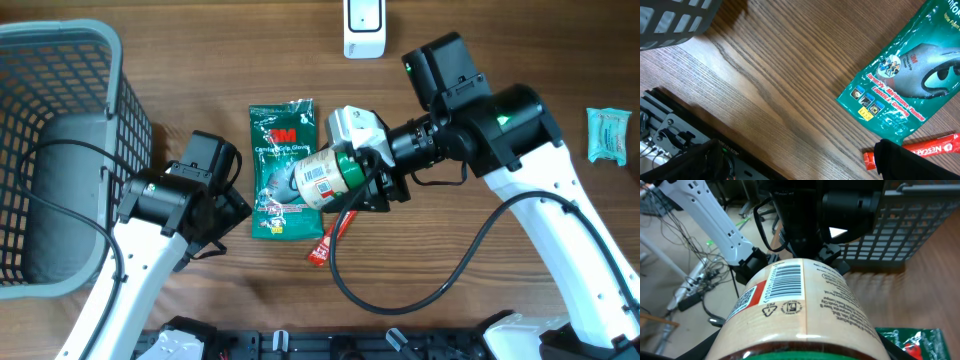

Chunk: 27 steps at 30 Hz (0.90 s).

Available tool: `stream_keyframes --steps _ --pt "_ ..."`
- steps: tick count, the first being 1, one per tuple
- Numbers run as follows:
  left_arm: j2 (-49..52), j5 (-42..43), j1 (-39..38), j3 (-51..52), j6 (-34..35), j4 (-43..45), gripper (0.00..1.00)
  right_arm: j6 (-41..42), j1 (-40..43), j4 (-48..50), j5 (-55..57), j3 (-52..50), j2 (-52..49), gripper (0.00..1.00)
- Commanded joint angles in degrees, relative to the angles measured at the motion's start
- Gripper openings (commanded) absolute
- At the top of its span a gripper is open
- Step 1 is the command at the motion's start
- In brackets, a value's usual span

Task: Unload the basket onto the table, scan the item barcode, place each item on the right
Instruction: 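Swing the jar up and hold its barcode over the white scanner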

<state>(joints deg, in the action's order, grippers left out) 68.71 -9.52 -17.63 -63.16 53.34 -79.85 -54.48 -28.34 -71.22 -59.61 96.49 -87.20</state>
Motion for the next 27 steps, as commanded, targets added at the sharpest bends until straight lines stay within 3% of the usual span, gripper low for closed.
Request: stream_keyframes --steps 1,3,4,8,10,14,20,27 --pt "0.0 -0.2 -0.3 0.0 1.0 0.0 1.00 -1.9 0.0 2.4 -1.0 1.3 0.5 0.36" --pt "0.0 -0.2 -0.3 0.0 1.0 0.0 1.00 3.8 0.0 5.6 0.6 1.3 0.0 0.31" --pt "0.0 -0.2 -0.3 0.0 1.0 0.0 1.00 11.0 0.0 9.0 1.2 1.3 -0.5 0.32" --pt "0.0 -0.2 -0.3 0.0 1.0 0.0 1.00 43.4 0.0 23.5 5.9 1.3 -3.5 0.42" --pt "0.0 -0.2 -0.3 0.0 1.0 0.0 1.00 66.9 0.3 31.4 9.8 1.3 -5.7 0.47" --pt "0.0 -0.2 -0.3 0.0 1.0 0.0 1.00 93.7 2.9 43.4 10.0 1.3 -10.8 0.47" --pt "0.0 -0.1 -0.3 0.0 1.0 0.0 1.00 114.0 7.6 62.7 4.1 1.3 -20.2 0.48" --pt "0.0 -0.2 -0.3 0.0 1.0 0.0 1.00 152.6 13.5 104.7 0.0 1.3 -38.4 0.47"
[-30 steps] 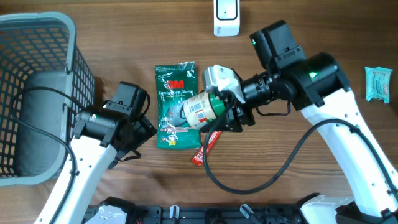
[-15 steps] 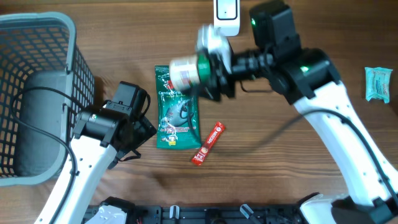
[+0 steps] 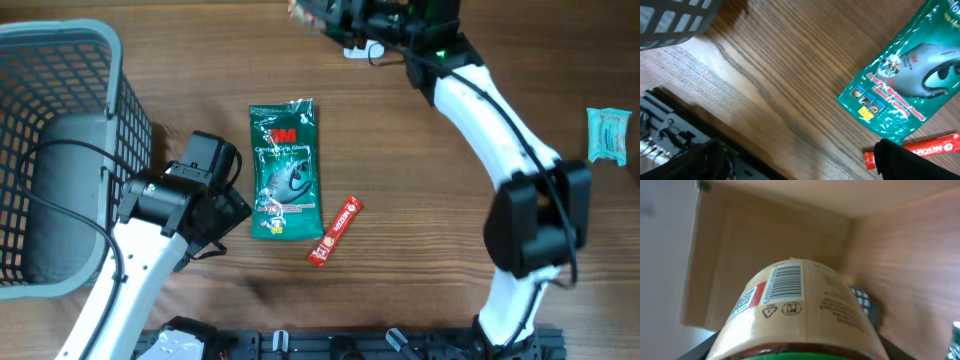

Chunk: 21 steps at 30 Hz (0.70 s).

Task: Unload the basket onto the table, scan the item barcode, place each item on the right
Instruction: 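Swing the jar up and hold its barcode over the white scanner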

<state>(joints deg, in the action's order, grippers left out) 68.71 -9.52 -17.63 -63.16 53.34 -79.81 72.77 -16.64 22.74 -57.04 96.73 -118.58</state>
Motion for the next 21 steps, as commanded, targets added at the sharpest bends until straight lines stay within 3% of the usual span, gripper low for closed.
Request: stream_keyframes --steps 1,7,13,21 --pt "0.0 -0.2 -0.3 0.0 1.0 -0.1 1.00 28.3 2.2 13.1 -2.2 1.1 -8.6 0.45" --pt "0.0 -0.1 -0.3 0.0 1.0 -0.1 1.00 45.9 4.7 29.0 4.1 1.1 -19.0 0.43" --pt "0.0 -0.2 -0.3 0.0 1.0 -0.1 1.00 44.4 6.4 29.1 11.6 1.4 -21.7 0.47" --pt "0.0 -0.1 -0.3 0.0 1.0 -0.1 1.00 38.2 6.8 18.5 17.8 4.1 -21.9 0.48"
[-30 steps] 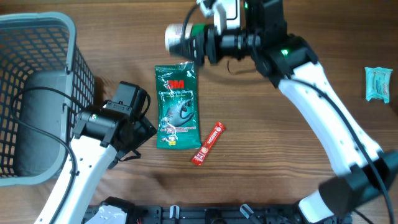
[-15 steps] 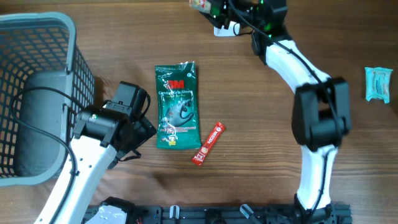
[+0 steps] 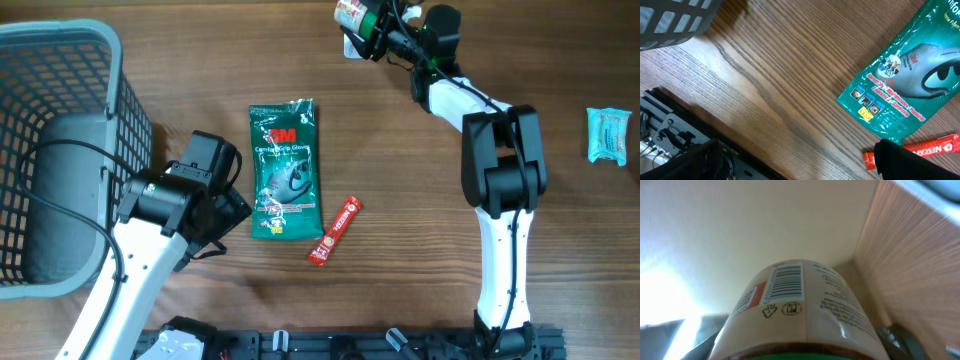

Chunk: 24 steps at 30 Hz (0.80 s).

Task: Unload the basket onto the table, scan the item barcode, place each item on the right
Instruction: 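Swing the jar up and hold its barcode over the white scanner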

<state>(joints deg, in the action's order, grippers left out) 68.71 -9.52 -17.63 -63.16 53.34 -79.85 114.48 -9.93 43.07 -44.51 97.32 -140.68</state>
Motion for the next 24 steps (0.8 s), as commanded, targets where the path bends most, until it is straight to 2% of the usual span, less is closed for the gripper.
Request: stream_keyframes --steps 1,7,12,18,21,24 --pt "0.0 -0.1 -0.3 0.0 1.0 0.0 1.00 -3.5 0.0 -2.8 5.7 4.2 -0.1 0.48" --pt "0.0 -0.2 -0.3 0.0 1.0 0.0 1.00 -3.3 0.0 -2.5 4.3 15.2 -7.3 0.47" --pt "0.0 -0.2 -0.3 0.0 1.0 0.0 1.00 3.1 -1.1 -2.3 0.6 24.3 -15.5 0.45" --pt "0.0 -0.2 -0.3 0.0 1.0 0.0 1.00 -0.6 -0.9 1.6 -0.6 24.9 -15.8 0.43" --pt "0.0 -0.1 -0.3 0.0 1.0 0.0 1.00 -0.5 -0.5 4.3 -4.6 26.6 -15.3 0.36" --pt "0.0 -0.2 -0.3 0.0 1.0 0.0 1.00 -3.0 0.2 4.8 -8.2 28.3 -13.3 0.34"
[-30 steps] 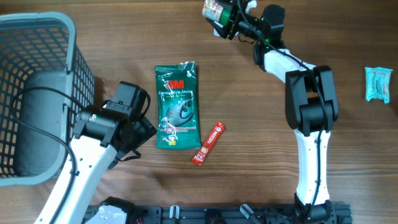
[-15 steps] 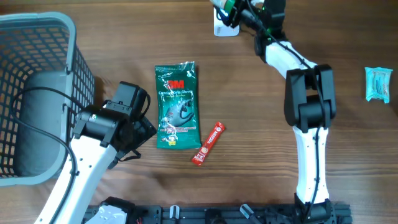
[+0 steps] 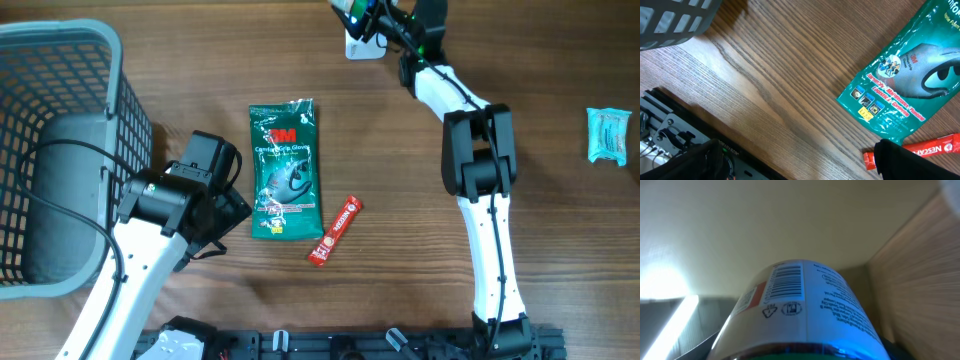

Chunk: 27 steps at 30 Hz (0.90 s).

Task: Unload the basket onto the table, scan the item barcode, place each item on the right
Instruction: 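Swing the jar up and hold its barcode over the white scanner, then carry the jar to the right edge and set it down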

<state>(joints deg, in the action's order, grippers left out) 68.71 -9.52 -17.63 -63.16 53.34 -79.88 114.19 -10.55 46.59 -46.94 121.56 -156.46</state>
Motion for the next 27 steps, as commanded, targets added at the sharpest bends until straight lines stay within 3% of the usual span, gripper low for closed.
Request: stream_keyframes --steps 1,4,6,9,11,14,17,22,24,27 --pt "0.0 -0.2 -0.3 0.0 1.0 0.0 1.00 -3.8 1.0 1.0 -7.3 4.7 3.5 0.35" --pt "0.0 -0.2 -0.3 0.0 1.0 0.0 1.00 -10.5 1.4 -4.9 -11.7 5.0 7.7 0.34" --pt "0.0 -0.2 -0.3 0.0 1.0 0.0 1.00 -20.3 1.9 -15.2 -13.5 5.0 11.3 0.34" --pt "0.0 -0.2 -0.3 0.0 1.0 0.0 1.00 -40.2 2.8 -40.7 -11.5 5.0 18.2 0.31" --pt "0.0 -0.2 -0.3 0.0 1.0 0.0 1.00 -55.0 3.5 -59.8 -4.9 5.0 24.1 0.29" --pt "0.0 -0.2 -0.3 0.0 1.0 0.0 1.00 -69.6 5.1 -80.1 7.1 5.0 33.3 0.22" --pt "0.0 -0.2 -0.3 0.0 1.0 0.0 1.00 -77.0 7.2 -90.9 17.0 5.0 40.2 0.21" --pt "0.0 -0.2 -0.3 0.0 1.0 0.0 1.00 -85.9 13.0 -111.5 51.8 5.0 48.8 0.31" --pt "0.0 -0.2 -0.3 0.0 1.0 0.0 1.00 -86.1 15.1 -120.1 64.6 5.0 49.2 0.31" --pt "0.0 -0.2 -0.3 0.0 1.0 0.0 1.00 -84.1 17.9 -128.7 74.2 2.6 48.7 0.32"
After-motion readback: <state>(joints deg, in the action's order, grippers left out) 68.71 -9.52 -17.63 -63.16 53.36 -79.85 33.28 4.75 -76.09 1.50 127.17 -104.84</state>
